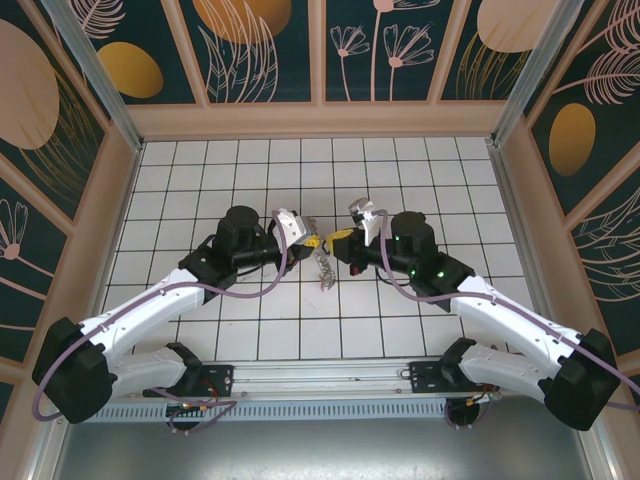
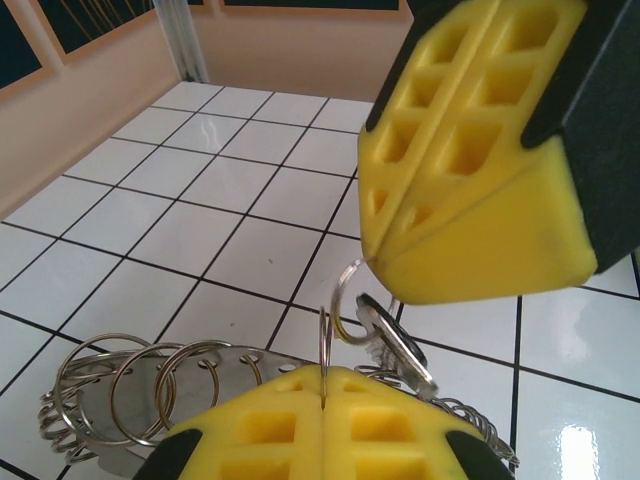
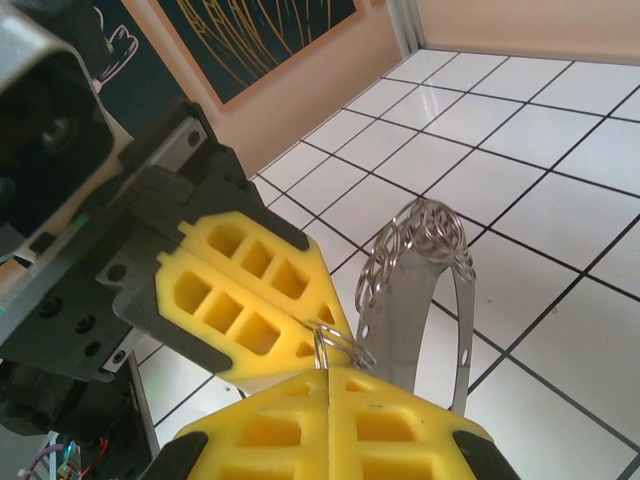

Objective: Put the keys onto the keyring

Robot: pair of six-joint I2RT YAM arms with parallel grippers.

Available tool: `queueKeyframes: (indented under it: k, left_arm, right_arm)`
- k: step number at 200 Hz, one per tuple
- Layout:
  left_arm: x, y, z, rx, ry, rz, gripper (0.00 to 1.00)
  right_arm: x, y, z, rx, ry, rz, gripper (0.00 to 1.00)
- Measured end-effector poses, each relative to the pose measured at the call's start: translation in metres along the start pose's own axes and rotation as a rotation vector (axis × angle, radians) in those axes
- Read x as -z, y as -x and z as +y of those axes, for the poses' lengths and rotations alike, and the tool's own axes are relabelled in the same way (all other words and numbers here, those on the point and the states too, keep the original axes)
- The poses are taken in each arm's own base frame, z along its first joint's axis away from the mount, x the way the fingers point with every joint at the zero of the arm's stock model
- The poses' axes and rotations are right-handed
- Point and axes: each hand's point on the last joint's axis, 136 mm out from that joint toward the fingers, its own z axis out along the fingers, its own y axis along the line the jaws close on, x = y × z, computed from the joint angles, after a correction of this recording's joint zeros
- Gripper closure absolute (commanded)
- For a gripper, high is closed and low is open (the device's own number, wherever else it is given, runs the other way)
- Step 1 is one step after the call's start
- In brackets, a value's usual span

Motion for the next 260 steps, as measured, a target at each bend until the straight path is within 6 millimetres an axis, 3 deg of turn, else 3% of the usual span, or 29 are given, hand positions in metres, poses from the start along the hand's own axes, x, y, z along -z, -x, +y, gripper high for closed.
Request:
queueKeyframes:
  k: [41, 99, 192, 260]
  left_arm:
    - [-0.001, 0.005, -0.001, 0.011, -0.013, -0.017, 1.0]
    - [-0.001, 0.013, -0.001, 0.028, -0.014, -0.05, 1.0]
    - [0.003, 0.021, -0.004, 0.016, -0.026, -0.081, 1.0]
    - [0.008, 0.026, -0.008, 0.005, -0.031, -0.155, 1.0]
  right_arm:
    - [0.001, 0.011, 0.003, 0.007, 0.001, -0.017, 1.0]
    - [-0.001, 0.002, 0.0, -0.003, -0.027, 0.016, 1.0]
    - [0.0, 0.004, -0.016, -0.046, -0.117, -0.004, 1.0]
    - [0.001, -0.001, -0.008, -0.065, -0.082, 0.045, 1.0]
